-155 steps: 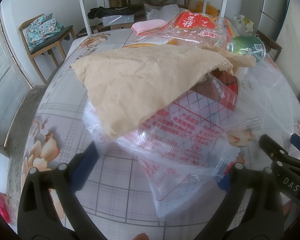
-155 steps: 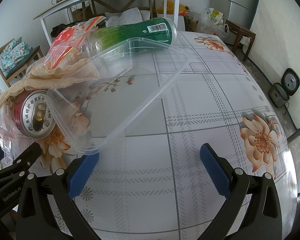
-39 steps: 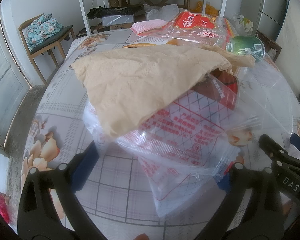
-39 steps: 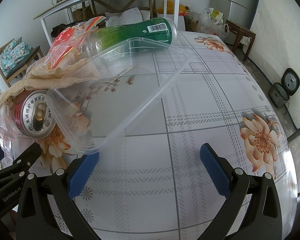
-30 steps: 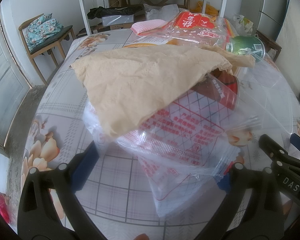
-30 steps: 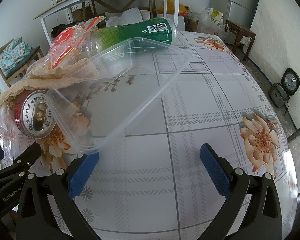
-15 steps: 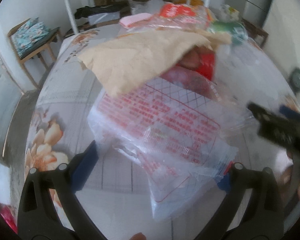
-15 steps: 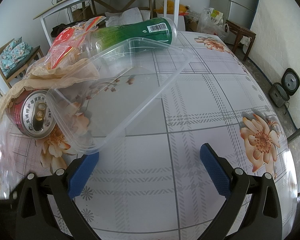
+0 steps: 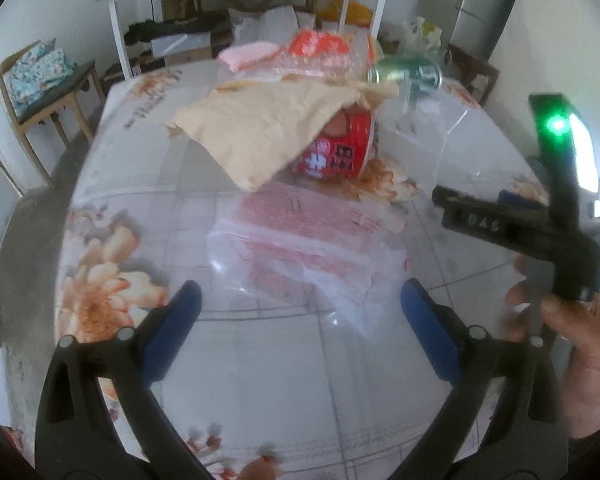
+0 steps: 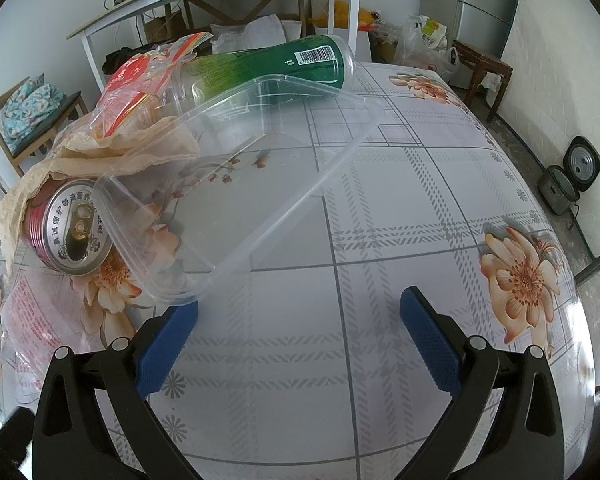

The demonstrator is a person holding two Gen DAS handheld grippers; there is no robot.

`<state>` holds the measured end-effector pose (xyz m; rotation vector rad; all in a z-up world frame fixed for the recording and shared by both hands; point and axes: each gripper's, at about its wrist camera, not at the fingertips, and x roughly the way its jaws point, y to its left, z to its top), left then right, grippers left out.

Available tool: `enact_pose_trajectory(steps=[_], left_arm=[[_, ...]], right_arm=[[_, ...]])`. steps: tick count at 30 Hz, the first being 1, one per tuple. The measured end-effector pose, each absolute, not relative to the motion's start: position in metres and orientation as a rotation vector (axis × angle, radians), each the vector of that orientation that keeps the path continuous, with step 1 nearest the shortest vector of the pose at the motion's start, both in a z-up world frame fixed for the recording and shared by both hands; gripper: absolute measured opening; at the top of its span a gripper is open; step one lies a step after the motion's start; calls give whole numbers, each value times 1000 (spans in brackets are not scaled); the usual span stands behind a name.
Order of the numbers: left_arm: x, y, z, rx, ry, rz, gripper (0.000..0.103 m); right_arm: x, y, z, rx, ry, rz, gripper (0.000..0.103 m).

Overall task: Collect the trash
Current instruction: 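Reach into the pile and close the left tool on the clear plastic bag, then close the right tool on the brown paper towel while the left tool holds the bag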

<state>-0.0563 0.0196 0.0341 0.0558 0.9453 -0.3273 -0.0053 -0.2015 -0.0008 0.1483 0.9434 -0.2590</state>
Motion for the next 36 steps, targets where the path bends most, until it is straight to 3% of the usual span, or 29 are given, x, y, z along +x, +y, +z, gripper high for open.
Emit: enact_pose_trajectory(steps=[7, 16, 19, 20, 23, 29, 36], left_arm=[[-36, 30, 35, -44, 937, -324, 96], [-23, 6, 8, 65, 972, -243, 95], [-30, 2, 9, 122, 931, -226, 69], [-32, 2, 11, 113, 931, -239, 57], [-37, 4, 13, 117, 920, -253, 41], [-48, 15, 12, 63, 892, -314, 28], [-65, 21, 12, -21, 843, -350, 25]], right_arm=[[-5, -202, -1, 148, 943, -259, 98], [-5, -202, -1, 148, 943, -259, 98], [-5, -202, -1, 149, 943, -259, 98], [-5, -202, -1, 148, 944, -259, 98], [-7, -201, -1, 147, 944, -260, 98], [-23, -198, -2, 147, 946, -260, 98], [-58, -196, 0, 146, 973, -257, 98]])
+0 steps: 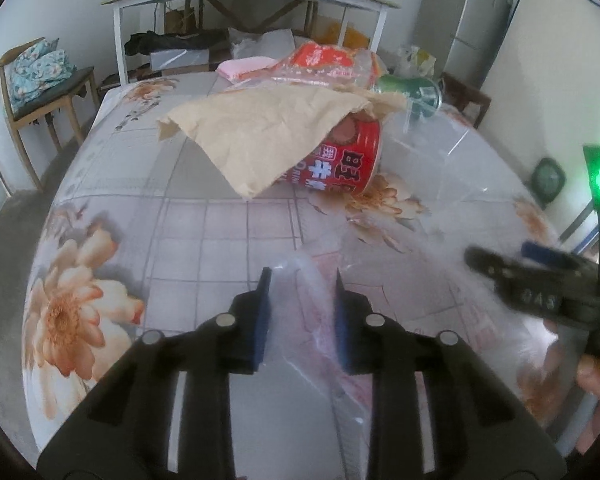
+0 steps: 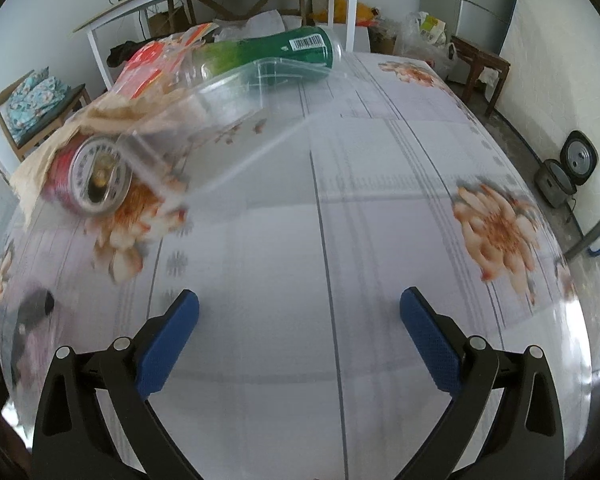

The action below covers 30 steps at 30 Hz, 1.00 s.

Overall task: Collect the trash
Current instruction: 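Close the right tool on the brown paper towel while the left tool holds the bag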

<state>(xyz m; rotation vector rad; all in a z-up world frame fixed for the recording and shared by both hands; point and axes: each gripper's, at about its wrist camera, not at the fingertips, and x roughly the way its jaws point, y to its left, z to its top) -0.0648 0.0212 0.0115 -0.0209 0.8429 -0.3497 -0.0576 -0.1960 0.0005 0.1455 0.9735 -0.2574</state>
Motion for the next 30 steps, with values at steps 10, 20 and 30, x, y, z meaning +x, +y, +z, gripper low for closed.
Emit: enact_pose_trajectory(steps=[10, 20, 30], left_arm=[[-91, 44, 15, -18, 812, -350, 24], [-92, 59, 7, -63, 810, -327, 24], [-92, 64, 5, -103, 810, -346, 25]], right_arm=[[-97, -157, 73, 32, 831, -111, 98], [16, -53, 100, -255, 872, 155, 98], [78, -15, 70, -372, 1005, 298, 87]])
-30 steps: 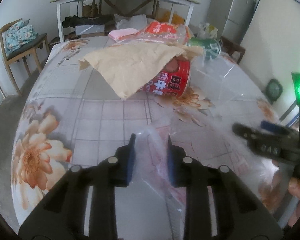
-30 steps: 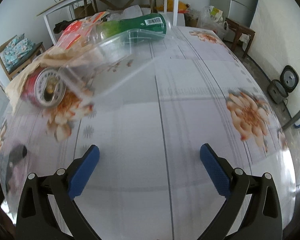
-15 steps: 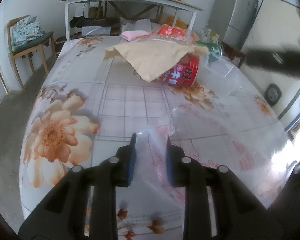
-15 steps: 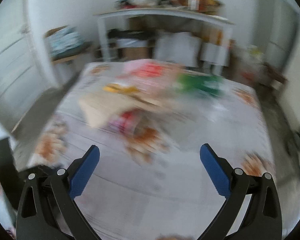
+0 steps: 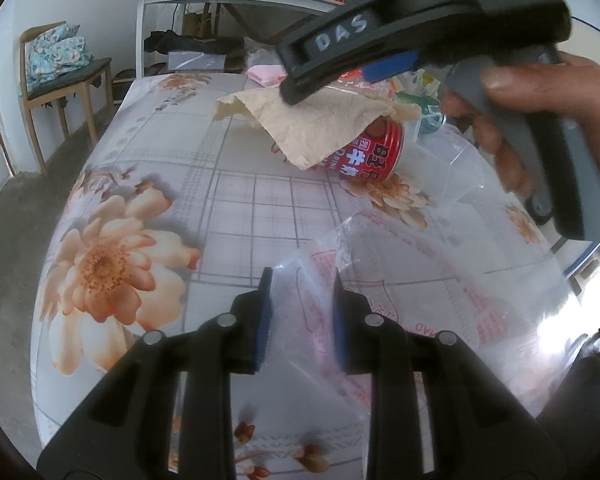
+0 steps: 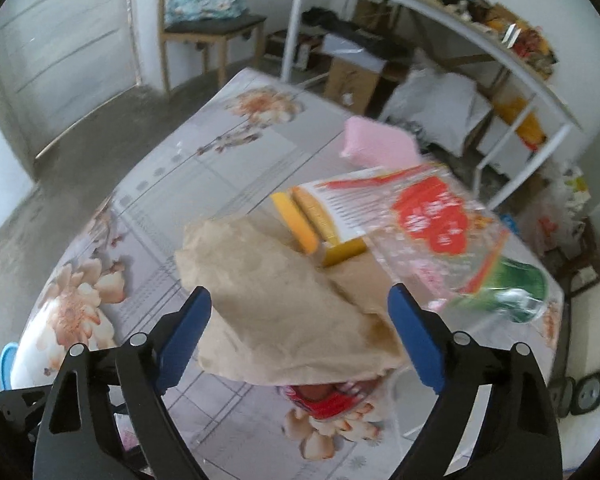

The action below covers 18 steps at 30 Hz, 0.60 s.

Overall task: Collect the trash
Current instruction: 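Close the right tool on the brown paper towel while the left tool holds the bag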

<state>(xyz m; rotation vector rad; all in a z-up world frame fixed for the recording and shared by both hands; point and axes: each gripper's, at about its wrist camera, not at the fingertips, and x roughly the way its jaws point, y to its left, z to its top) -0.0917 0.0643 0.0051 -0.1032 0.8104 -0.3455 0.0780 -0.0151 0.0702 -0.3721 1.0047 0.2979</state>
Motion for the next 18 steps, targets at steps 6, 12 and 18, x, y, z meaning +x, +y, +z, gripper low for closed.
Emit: enact_pose_trajectory(steps=[6, 12, 18], left_arm=[[-91, 66, 5, -122, 810, -355, 26], [-92, 65, 4, -126, 810, -360, 27], [-91, 65, 4, -119, 812, -359, 28]], right_arm=[[78, -12, 53, -399, 1056, 330, 65], [69, -17, 69, -341, 1003, 371, 35], [71, -25, 77, -296, 985, 360, 2]])
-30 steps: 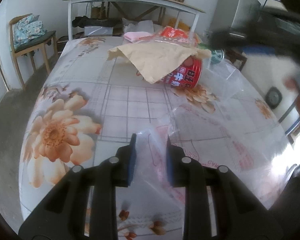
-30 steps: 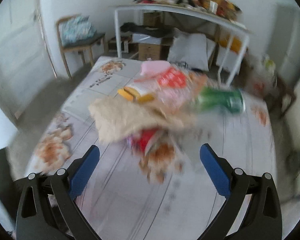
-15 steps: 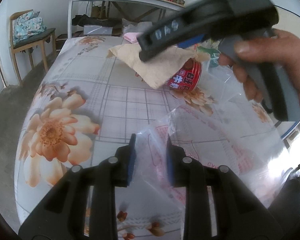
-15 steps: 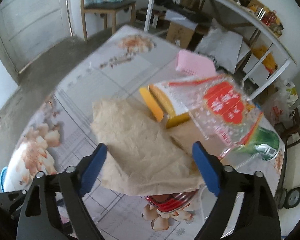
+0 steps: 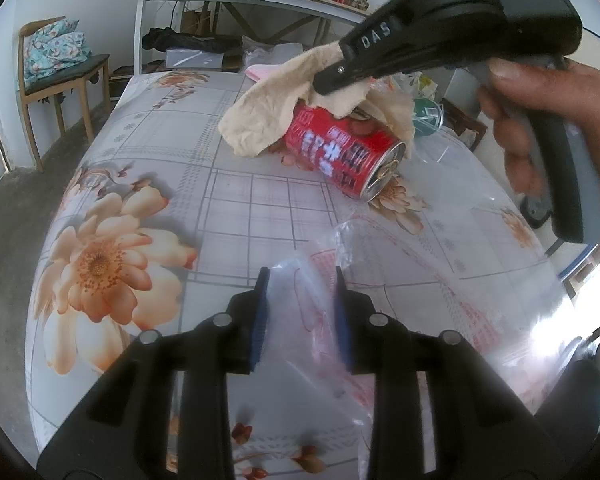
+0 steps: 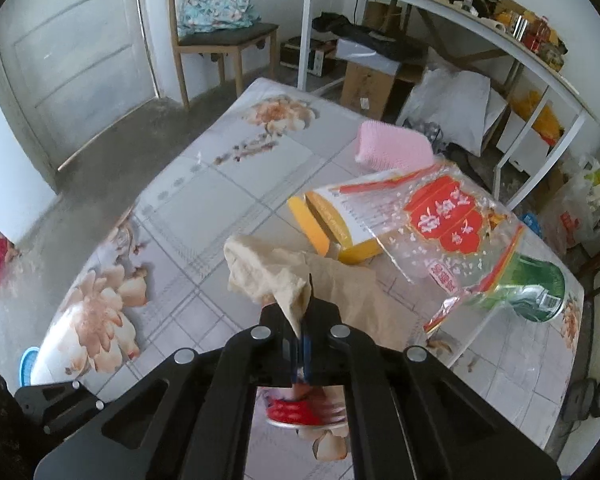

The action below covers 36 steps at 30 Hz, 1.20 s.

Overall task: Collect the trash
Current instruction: 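Lift and carry the bag and paper towel over the blue wastebasket with both tools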

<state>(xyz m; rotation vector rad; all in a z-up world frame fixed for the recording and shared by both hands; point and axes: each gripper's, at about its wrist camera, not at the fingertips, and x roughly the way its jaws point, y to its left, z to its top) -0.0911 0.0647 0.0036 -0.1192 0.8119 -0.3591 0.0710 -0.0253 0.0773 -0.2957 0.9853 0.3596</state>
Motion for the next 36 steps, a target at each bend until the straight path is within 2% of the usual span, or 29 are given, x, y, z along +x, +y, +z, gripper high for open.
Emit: enact_pose_trajectory(steps=[4, 10, 21, 30, 36], left_arm=[[-90, 64, 3, -119, 816, -357, 28], [-89, 70, 9, -145, 822, -354, 26], [-116, 89, 63, -139, 739, -349, 25], [-184, 156, 102, -142, 681, -224, 25], [-254, 224, 94, -120, 717, -33, 25]], right_arm=[[63, -32, 86, -254, 957, 374, 2], [50, -46, 134, -155, 877, 405, 2], [7, -45, 210, -128, 742, 454, 2], [-60, -3, 239, -198, 660, 598, 2], [-118, 49, 232, -231, 646, 780, 2]])
